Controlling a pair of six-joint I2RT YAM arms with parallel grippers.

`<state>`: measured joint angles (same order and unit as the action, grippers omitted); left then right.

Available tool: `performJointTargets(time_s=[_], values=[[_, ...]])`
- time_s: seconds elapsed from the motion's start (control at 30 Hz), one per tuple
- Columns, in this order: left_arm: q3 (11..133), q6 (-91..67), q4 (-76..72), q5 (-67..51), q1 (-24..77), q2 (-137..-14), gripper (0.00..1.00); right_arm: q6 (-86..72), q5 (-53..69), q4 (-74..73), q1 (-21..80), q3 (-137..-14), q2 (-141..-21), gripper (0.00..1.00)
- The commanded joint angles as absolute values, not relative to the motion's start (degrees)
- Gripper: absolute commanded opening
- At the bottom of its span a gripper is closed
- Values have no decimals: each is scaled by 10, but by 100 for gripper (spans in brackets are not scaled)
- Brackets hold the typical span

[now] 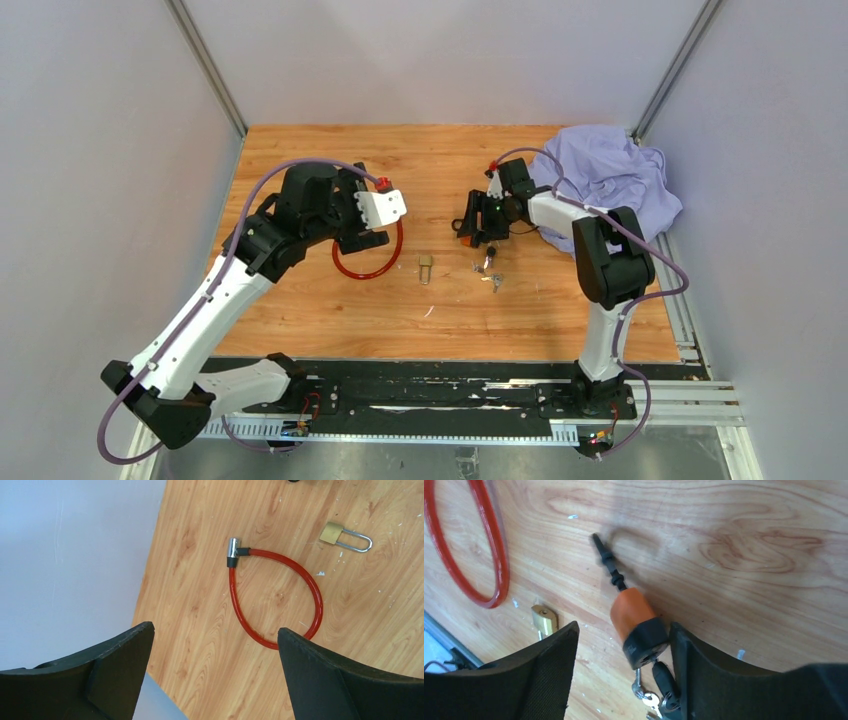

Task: Unlock with the key
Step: Place the lock at the center of the board, then pick up the key from the center of the board.

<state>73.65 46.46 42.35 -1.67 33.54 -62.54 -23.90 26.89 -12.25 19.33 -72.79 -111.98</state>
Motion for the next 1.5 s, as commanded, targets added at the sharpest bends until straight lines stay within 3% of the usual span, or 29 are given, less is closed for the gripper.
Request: performJointTargets(time_s=[0.0,0.43,0.83,1.47], values=[[766,447,428,-17,332,-630,98,-203,204,-174,183,-759,-1113,68],[814,384,447,33,320,-661,98,-196,76,-216,183,-755,-1009,69],[796,324,443,-10,261,-671,98,-211,0,-214,295,-558,-861,62],[749,340,490,-66,261,-647,98,-140,-14,-211,348,-643,-982,46]])
